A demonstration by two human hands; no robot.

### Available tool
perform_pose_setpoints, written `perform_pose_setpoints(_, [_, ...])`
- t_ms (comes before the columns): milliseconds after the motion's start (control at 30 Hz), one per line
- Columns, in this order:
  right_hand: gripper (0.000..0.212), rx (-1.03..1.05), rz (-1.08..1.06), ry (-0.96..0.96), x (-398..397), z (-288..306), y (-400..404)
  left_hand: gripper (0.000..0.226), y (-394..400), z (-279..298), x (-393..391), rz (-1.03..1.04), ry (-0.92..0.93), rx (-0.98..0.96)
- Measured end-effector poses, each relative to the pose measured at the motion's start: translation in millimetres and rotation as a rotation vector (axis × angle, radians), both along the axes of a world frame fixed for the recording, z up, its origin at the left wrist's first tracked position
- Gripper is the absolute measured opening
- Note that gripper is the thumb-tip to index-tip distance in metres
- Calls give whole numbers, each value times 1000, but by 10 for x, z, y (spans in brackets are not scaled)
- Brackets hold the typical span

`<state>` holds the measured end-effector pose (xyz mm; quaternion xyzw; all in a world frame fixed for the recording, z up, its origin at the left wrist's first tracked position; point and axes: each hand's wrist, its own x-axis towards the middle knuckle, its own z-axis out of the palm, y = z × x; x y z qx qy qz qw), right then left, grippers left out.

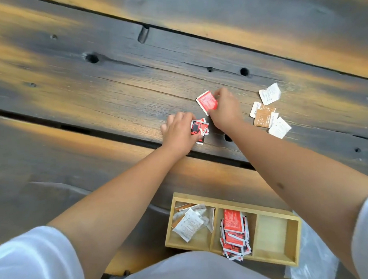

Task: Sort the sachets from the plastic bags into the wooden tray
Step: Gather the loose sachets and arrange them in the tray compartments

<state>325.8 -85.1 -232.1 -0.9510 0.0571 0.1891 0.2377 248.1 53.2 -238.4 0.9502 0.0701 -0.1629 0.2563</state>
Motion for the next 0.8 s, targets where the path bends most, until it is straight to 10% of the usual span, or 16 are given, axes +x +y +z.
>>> perform_pose_setpoints(367, [28,60,179,32,-270,-29,-17,72,29,-27,7,-28,7,4])
perform_pose_setpoints(800, [34,144,385,26,-597,115,-24,40,78,39,-61,-62,-53,16])
